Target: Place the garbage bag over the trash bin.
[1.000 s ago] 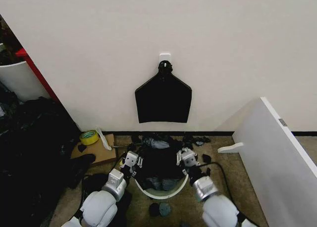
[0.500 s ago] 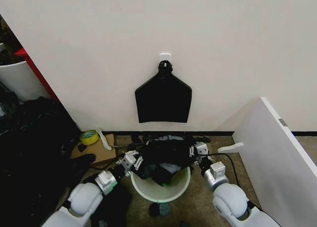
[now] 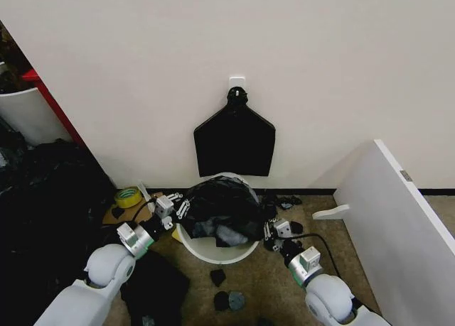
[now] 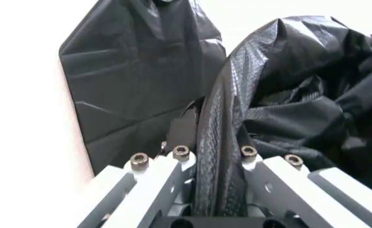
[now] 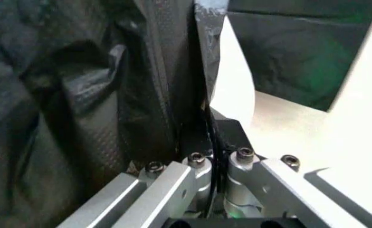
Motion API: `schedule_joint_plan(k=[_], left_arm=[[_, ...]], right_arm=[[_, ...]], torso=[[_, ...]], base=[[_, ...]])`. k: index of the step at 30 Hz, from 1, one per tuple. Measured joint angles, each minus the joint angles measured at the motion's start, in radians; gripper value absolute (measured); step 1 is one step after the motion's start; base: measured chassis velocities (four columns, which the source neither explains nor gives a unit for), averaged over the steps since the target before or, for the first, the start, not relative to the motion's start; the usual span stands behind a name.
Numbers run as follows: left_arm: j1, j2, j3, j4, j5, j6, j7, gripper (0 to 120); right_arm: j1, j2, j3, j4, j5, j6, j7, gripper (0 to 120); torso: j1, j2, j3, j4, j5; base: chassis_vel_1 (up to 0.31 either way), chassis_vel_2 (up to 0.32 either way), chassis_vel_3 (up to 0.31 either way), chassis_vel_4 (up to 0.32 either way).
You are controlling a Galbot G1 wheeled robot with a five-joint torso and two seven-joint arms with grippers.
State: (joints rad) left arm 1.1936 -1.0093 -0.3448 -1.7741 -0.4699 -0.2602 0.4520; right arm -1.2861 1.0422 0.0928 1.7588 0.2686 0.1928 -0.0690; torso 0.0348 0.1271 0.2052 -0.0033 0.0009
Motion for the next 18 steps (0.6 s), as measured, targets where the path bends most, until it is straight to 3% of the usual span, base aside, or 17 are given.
schedule_joint_plan(k=[3,5,9,14,16,18], left_arm=[[-0.005,-0.006,0.001,0.004,-0.001,0.005,-0.001,4],[-0.011,-0.016,0.004,0.012,0.001,0.019,-0.017,4],[-0.01,-0.022,0.006,0.018,0.02,0.028,-0.031,4],[-0.007,-0.028,0.015,0.019,0.041,0.039,-0.061,4],[-0.008,-0.03,0.016,0.017,0.043,0.048,-0.088,4],[-0.01,-0.033,0.016,0.012,0.041,0.062,-0.123,4]], right_arm=[[0.005,0.003,0.009,-0.023,-0.001,0.03,-0.042,5],[0.015,0.008,0.045,-0.078,0.006,0.14,-0.177,19],[0.021,0.009,0.083,-0.097,-0.006,0.228,-0.241,30],[0.022,0.014,0.113,-0.06,-0.067,0.162,-0.095,49],[0.006,0.003,0.097,-0.015,-0.005,0.097,0.007,57],[-0.015,-0.011,0.09,0.015,0.061,0.088,0.002,66]], torso=[[0.0,0.0,0.0,0.0,-0.0002],[0.0,0.0,0.0,0.0001,0.0002],[0.0,0.0,0.0,0.0,0.0],[0.0,0.0,0.0,0.0002,-0.0004],[0.0,0.0,0.0,-0.0002,-0.0004],[0.0,0.0,0.0,0.0,-0.0001]], base=[[0.0,0.0,0.0,0.0],[0.0,0.0,0.0,0.0],[0.0,0.0,0.0,0.0],[0.0,0.0,0.0,0.0],[0.0,0.0,0.0,0.0],[0.0,0.0,0.0,0.0]])
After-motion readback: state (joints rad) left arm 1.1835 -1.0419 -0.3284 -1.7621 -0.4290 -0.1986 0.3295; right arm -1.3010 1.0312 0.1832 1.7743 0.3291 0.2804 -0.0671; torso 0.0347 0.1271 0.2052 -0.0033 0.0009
